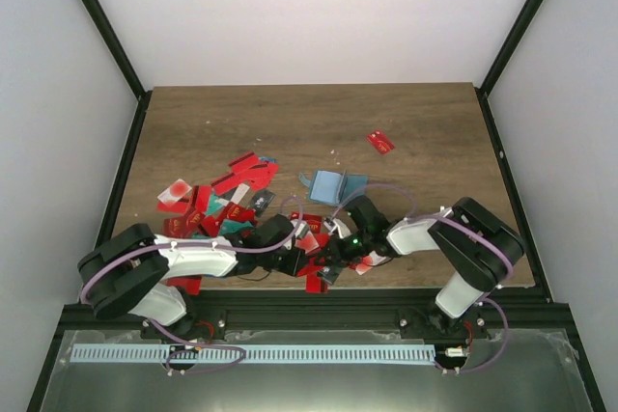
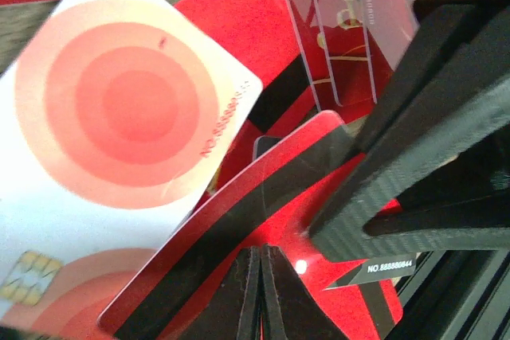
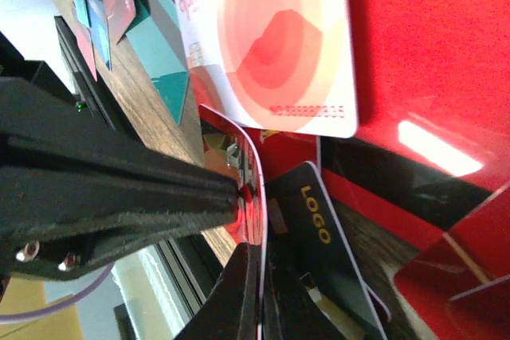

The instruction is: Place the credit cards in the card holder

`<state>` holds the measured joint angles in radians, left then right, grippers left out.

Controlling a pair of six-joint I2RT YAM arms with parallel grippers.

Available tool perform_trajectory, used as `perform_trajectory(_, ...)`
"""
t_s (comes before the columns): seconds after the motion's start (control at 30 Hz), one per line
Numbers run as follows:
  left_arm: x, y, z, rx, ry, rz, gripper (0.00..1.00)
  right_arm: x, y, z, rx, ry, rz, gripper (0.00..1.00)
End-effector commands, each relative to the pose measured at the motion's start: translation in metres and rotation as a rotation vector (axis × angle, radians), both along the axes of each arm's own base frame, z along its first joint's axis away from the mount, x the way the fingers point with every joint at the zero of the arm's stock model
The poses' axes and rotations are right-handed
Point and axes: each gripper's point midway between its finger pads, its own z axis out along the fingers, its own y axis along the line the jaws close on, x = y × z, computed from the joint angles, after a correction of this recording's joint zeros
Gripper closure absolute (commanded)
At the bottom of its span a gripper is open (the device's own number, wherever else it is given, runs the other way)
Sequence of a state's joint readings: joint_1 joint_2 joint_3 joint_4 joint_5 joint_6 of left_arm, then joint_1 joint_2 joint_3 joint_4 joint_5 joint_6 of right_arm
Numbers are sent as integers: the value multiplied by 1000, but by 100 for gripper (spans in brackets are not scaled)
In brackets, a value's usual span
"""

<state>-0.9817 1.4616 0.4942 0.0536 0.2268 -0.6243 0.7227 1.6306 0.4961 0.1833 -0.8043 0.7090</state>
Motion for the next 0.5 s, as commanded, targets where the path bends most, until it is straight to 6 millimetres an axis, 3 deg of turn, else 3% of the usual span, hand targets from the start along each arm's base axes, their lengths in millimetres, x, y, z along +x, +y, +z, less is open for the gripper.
perform_trajectory(0.0,-8,42,-25,189,24,47,95,5,9,20,20,-78,26,99)
perform_trajectory(0.13,11,40,16,181,-70,86,84,13,5,40,-1,-163,26,99)
perform_trajectory(0.33,46,45,75,159,-167,121,69,34,-10,104,53,-393,12,99)
perform_trajectory(0.47,67,34,116,39,-210,113,62,51,-33,135,36,-556,-52,99)
